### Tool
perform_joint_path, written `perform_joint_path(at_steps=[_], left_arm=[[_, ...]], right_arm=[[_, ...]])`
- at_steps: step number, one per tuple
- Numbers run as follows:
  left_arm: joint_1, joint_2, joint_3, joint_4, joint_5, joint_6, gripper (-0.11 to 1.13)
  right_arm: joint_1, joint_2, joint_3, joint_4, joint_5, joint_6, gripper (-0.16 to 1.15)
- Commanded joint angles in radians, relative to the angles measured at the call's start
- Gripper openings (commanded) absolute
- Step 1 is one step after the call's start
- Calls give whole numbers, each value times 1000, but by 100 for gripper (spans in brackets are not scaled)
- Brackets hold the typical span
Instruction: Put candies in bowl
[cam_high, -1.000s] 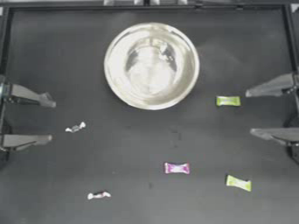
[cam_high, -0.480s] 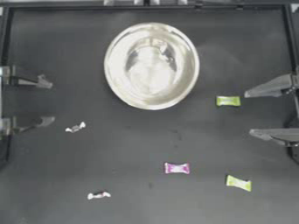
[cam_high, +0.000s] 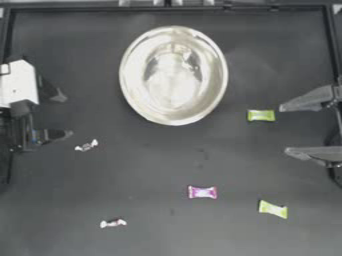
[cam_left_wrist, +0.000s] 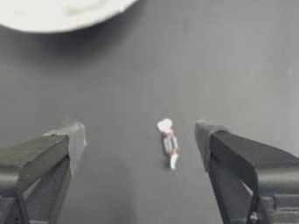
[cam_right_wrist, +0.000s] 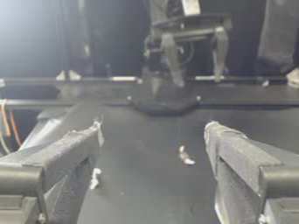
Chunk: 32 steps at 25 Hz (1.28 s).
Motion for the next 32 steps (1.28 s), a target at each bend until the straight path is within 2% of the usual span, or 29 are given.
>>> perform_joint_path(at_steps=[1,8,18,32], left_arm=[[3,66,-23,0,5,2,103],[3,196,-34,-3,15,0,102],[3,337,-29,-20,-44,-2,102],[-11,466,-3,-49,-130,-5,102]], right_arm=[[-2,11,-21,3,-3,2,99],[-2,11,-21,12,-5,2,99],[-2,12,-25,12,-2,2,99],[-2,38,-38,9,-2,0,99]])
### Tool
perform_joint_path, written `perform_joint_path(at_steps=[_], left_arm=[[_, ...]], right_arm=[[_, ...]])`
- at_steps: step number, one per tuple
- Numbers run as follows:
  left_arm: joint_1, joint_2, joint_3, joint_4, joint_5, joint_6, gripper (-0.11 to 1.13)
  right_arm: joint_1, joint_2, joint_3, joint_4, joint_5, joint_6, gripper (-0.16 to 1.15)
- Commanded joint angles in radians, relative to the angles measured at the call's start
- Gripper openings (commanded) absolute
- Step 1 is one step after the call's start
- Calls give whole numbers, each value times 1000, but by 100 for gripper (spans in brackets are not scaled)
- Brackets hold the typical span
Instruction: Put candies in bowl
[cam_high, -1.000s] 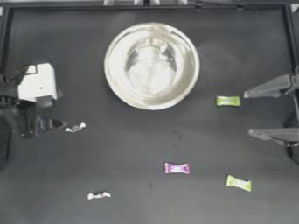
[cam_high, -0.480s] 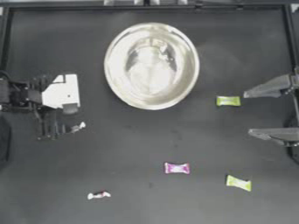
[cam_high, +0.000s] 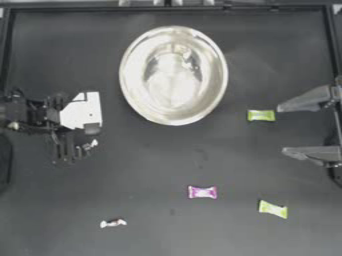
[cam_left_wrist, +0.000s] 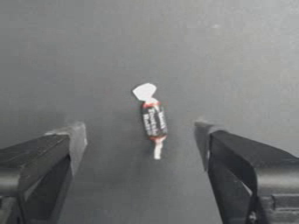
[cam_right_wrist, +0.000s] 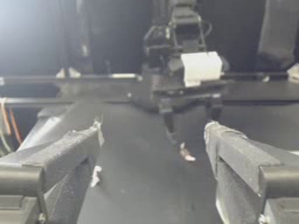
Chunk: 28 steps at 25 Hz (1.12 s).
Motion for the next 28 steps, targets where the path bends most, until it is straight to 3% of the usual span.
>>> perform_joint_path(at_steps=[1,18,21,25,28], left_arm=[[-5,17,-8,-3,-20,-2,102],[-8,160,-21,-6,-77,-3,97],[-15,166,-25,-6,-75,0,83],[-40,166,-25,-6,-49,2,46],[-54,164,-26,-6,-15,3,26]], right_arm=[[0,21,-32,-2,-3,0,99],[0,25,-31,-2,-6,2,99],[0,25,-31,-2,-9,2,99],[0,20,-32,-3,-9,0,99],[0,17,-31,-5,-9,0,99]])
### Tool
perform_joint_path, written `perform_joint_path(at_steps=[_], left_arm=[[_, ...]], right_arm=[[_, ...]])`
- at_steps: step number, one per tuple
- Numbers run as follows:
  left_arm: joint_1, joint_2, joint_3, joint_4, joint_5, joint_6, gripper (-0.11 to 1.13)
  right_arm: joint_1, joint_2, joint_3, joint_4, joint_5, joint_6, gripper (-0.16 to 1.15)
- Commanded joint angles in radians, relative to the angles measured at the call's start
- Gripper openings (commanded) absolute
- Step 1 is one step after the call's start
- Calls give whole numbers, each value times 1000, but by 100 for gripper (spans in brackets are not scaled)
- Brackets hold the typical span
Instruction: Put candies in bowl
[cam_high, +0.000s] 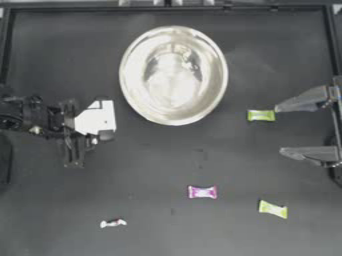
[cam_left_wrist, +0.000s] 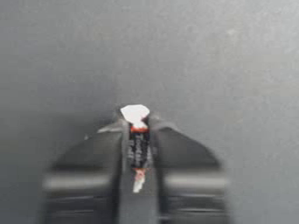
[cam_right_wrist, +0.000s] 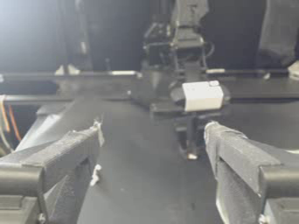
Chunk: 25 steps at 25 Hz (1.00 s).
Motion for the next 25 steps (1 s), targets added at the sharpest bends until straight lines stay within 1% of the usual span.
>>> perform_joint_path(at_steps=[1,4,10,12,16,20,23,25], left_arm=[[-20,-6,-6,-3,38,3,22],[-31,-17,-15,-3,51,3,15],[-32,-72,-49,5,71,6,15],[-32,-101,-66,15,77,6,14],[-21,-167,-124,54,101,6,13],[23,-221,-190,92,103,28,13],[63,-229,-256,101,103,63,13],[92,-215,-310,106,100,101,13]], right_arm=[[0,0,-21,-2,-8,0,99],[0,0,-20,-3,-8,0,99],[0,0,-20,0,-8,0,99],[0,0,-20,0,-8,0,99],[0,0,-20,2,-8,0,99],[0,0,-18,2,-5,0,99],[0,0,-20,5,-3,0,99],[0,0,-18,5,-3,0,99]])
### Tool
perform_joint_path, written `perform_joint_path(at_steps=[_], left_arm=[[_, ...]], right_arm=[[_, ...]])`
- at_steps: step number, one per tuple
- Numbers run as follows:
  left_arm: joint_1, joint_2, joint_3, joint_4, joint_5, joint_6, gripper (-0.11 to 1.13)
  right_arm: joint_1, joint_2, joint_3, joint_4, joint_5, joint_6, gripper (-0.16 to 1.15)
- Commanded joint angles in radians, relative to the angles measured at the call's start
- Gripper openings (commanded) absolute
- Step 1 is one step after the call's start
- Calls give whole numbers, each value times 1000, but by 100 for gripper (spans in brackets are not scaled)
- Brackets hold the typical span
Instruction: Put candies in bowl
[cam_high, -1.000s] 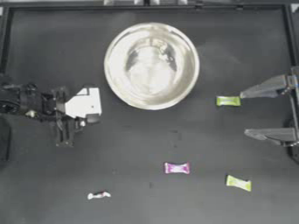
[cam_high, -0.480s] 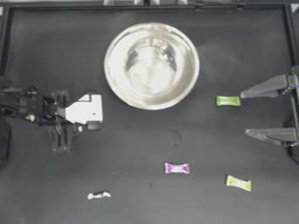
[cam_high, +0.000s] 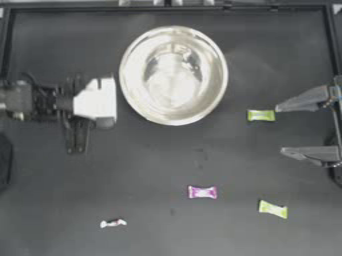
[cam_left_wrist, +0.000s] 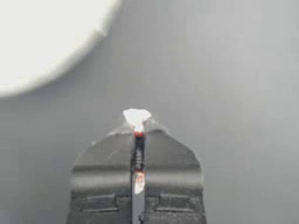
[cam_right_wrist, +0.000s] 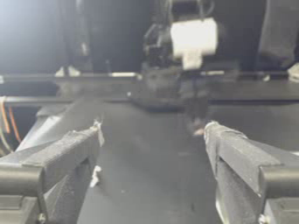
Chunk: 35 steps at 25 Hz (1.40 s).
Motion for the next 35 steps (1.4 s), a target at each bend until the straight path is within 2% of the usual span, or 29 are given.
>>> perform_joint_path(at_steps=[1,6,11,19,22,25,30,31,32,35], left_arm=[[48,-5,-107,9,-6,52,13],[115,97,-219,5,-29,137,13],[163,222,-308,0,-112,195,13],[195,377,-403,-2,-160,206,13],[196,407,-420,0,-173,218,17],[193,428,-434,-2,-175,233,35],[199,454,-454,-29,-183,230,98],[199,457,-456,-38,-187,232,106],[201,457,-459,-46,-190,233,109],[201,453,-457,-48,-195,235,97]], right_arm=[[0,3,-18,3,-2,2,99],[0,3,-17,5,-2,2,99],[0,3,-15,5,-2,3,99],[0,3,-12,5,-2,3,99],[0,3,-9,5,-2,3,99],[0,3,-6,6,-2,3,99],[0,0,-2,8,-2,3,99],[0,-2,0,8,-2,3,99],[0,-5,2,8,0,3,99],[0,-20,9,8,-2,3,99]])
